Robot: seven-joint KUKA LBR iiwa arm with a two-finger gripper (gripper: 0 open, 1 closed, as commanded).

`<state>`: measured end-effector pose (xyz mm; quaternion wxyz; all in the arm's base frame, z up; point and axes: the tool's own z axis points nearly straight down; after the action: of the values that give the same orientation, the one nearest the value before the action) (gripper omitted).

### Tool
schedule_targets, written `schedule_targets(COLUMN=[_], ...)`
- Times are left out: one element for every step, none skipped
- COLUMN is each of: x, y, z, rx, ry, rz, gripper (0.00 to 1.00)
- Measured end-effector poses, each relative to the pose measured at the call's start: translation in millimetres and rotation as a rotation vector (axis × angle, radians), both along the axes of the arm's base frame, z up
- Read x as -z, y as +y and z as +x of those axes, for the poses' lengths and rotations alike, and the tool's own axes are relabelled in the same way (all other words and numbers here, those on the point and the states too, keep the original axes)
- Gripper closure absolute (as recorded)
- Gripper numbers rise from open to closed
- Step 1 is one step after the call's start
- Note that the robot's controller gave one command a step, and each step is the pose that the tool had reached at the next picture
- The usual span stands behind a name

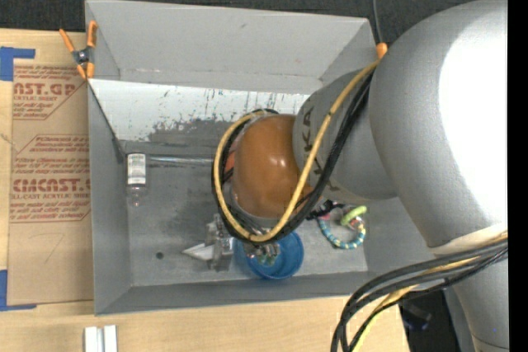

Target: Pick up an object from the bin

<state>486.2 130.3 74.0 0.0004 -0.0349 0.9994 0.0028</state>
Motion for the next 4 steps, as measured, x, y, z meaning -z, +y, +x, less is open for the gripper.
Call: schedule_targets(x=[2.0, 3.5, 3.5, 3.7], y=[0.9, 2.6, 2.7, -3.3], z=[0.9, 0.1, 0.0, -2.1], rx=[0.018, 0.002, 0.001, 0.01], ry=[0.001, -0.003, -0.002, -0.005], rz=[0.001, 0.002, 0.002, 0.003], gripper=[1.0, 1.0, 1.0, 1.0])
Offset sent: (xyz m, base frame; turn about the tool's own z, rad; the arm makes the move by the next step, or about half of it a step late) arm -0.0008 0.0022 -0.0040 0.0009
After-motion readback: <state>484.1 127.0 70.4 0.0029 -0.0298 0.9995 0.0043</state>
